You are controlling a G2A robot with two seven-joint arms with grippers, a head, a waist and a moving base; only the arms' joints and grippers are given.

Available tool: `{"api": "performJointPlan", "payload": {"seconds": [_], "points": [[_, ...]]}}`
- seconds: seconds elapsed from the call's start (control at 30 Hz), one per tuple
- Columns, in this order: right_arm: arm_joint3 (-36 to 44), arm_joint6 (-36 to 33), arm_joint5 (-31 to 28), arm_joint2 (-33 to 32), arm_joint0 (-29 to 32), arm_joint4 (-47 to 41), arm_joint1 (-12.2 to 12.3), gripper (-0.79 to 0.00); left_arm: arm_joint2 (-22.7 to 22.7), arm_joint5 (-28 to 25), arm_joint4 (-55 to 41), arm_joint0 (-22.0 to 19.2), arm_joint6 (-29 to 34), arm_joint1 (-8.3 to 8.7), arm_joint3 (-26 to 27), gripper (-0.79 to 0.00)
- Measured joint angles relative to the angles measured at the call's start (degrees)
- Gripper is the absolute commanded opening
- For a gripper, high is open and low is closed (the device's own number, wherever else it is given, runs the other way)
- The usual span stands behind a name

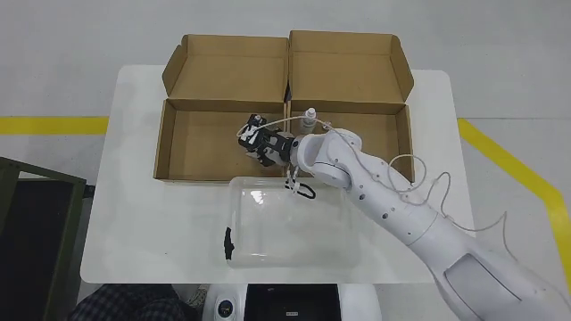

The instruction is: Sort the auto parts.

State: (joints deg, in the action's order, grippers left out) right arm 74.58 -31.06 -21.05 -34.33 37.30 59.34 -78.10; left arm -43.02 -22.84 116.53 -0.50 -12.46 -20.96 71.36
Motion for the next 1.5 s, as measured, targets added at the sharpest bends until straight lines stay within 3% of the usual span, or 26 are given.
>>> {"api": "performJointPlan", "payload": {"seconds": [0.1,0.4,0.83,0.9,1.0,1.5], "points": [[-0.78,0.1,-0.14,0.07,-0.01,0.25,-0.37,-0.631,0.0,0.0,0.0,0.0,0.0,0.0,0.0,0.0],[-1.78,-0.19,-0.63,-0.32,0.22,1.37,-1.06,-0.477,0.0,0.0,0.0,0.0,0.0,0.0,0.0,0.0],[0.29,-1.46,-1.94,-2.44,1.78,3.16,-1.05,-0.394,0.0,0.0,0.0,0.0,0.0,0.0,0.0,0.0],[1.3,-1.65,-2.13,-3.02,2.17,3.49,-0.92,-0.305,0.0,0.0,0.0,0.0,0.0,0.0,0.0,0.0],[3.04,-1.74,-2.42,-4.0,2.89,3.82,-0.69,-0.249,0.0,0.0,0.0,0.0,0.0,0.0,0.0,0.0],[16.47,-0.64,-3.6,-12.68,9.58,5.64,1.77,-0.197,0.0,0.0,0.0,0.0,0.0,0.0,0.0,0.0]]}}
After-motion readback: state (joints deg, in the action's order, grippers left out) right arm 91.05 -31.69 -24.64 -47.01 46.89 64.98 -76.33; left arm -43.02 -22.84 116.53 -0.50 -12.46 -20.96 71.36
